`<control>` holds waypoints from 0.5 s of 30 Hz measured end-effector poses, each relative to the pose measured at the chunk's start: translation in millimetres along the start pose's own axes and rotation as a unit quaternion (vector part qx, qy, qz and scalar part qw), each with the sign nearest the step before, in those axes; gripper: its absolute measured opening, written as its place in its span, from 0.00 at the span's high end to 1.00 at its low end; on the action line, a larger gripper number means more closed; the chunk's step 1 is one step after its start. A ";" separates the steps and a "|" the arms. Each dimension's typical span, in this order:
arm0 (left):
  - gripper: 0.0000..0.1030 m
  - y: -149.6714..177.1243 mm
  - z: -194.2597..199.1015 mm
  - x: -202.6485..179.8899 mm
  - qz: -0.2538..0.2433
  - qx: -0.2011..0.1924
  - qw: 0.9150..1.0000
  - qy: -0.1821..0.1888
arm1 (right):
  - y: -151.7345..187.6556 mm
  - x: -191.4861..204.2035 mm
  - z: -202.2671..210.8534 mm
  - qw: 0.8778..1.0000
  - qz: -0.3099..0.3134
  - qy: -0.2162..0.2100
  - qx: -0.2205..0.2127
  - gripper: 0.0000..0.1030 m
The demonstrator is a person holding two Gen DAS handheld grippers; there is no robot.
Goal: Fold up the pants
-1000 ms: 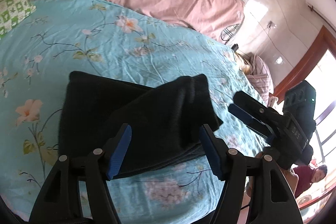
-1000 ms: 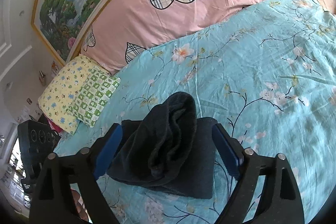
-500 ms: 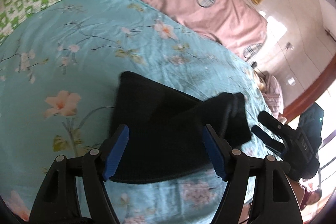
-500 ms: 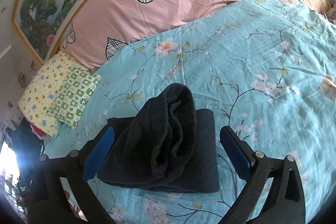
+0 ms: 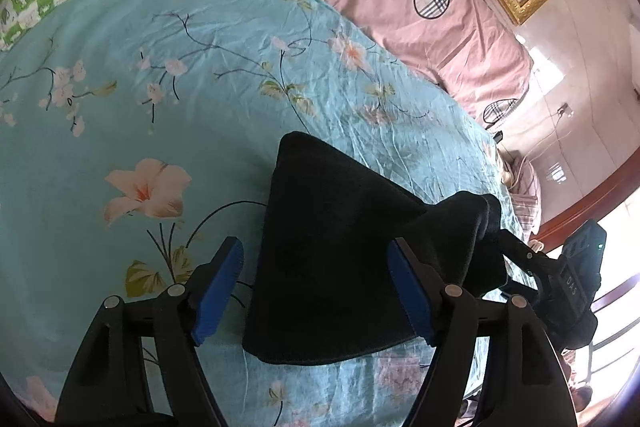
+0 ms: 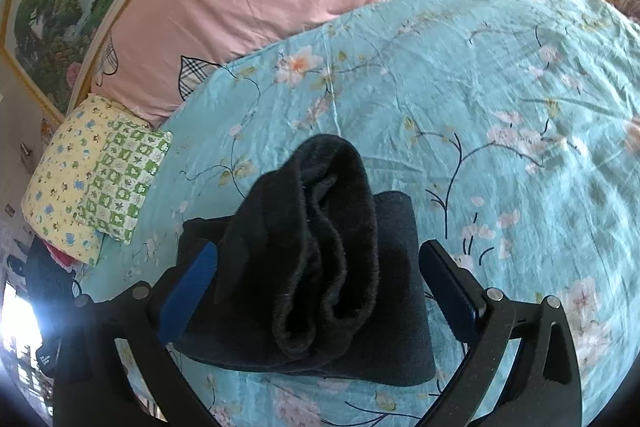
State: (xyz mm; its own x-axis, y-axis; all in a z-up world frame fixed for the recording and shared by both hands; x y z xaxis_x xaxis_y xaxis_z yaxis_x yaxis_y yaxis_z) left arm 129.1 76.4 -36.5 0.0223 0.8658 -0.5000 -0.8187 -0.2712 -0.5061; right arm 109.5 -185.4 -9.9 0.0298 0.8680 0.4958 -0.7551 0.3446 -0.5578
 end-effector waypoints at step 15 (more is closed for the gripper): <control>0.24 -8.7 -48.8 0.7 -0.007 0.054 0.998 -0.013 | 4.1 -21.0 -15.7 0.999 -0.038 -0.027 0.018 0.24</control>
State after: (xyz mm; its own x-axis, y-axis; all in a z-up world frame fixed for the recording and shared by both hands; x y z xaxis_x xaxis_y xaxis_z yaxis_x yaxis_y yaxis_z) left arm 164.2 58.9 -66.7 0.0210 0.8806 -0.4735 -0.8758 -0.2122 -0.4335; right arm 116.1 -196.6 -33.0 0.0546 0.8189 0.5714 -0.7750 0.3955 -0.4928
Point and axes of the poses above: each gripper's, at about its wrist camera, not at the fingertips, and z roughly against the way its jaws point, x to its left, y to its underside, the point moved 4 cm from there along -z, roughly the way its jaws point, and after that the axes turned 2 degrees about -y, right-handed, at the moved point
